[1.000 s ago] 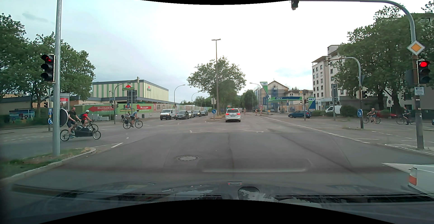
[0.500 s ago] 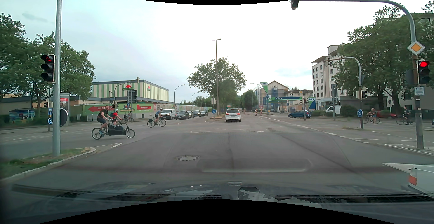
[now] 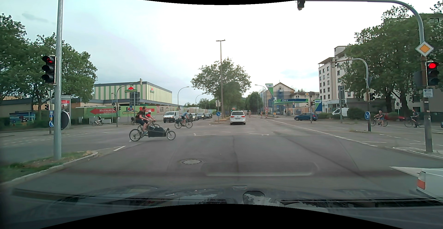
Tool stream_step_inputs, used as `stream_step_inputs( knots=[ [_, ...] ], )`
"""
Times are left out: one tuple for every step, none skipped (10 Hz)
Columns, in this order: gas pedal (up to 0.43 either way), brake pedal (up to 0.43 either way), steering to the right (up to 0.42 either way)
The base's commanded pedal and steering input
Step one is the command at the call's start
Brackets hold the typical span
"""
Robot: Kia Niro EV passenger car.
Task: Follow the waypoints while adhering to traffic rules and regulations
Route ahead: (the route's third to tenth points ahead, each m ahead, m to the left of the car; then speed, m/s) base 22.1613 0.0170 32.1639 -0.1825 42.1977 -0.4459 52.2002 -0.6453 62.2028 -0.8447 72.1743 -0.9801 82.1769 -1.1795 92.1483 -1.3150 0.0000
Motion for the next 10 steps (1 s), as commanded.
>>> stream_step_inputs(
  knots=[
    [0.0, 0.262, 0.001],
    [0.0, 0.262, 0.002],
    [0.0, 0.262, 0.002],
    [0.0, 0.262, 0.001],
    [0.0, 0.262, 0.002],
    [0.0, 0.262, 0.002],
    [0.0, 0.262, 0.002],
    [0.0, 0.262, 0.002],
    [0.0, 0.262, 0.002],
    [0.0, 0.262, 0.002]
  ],
)
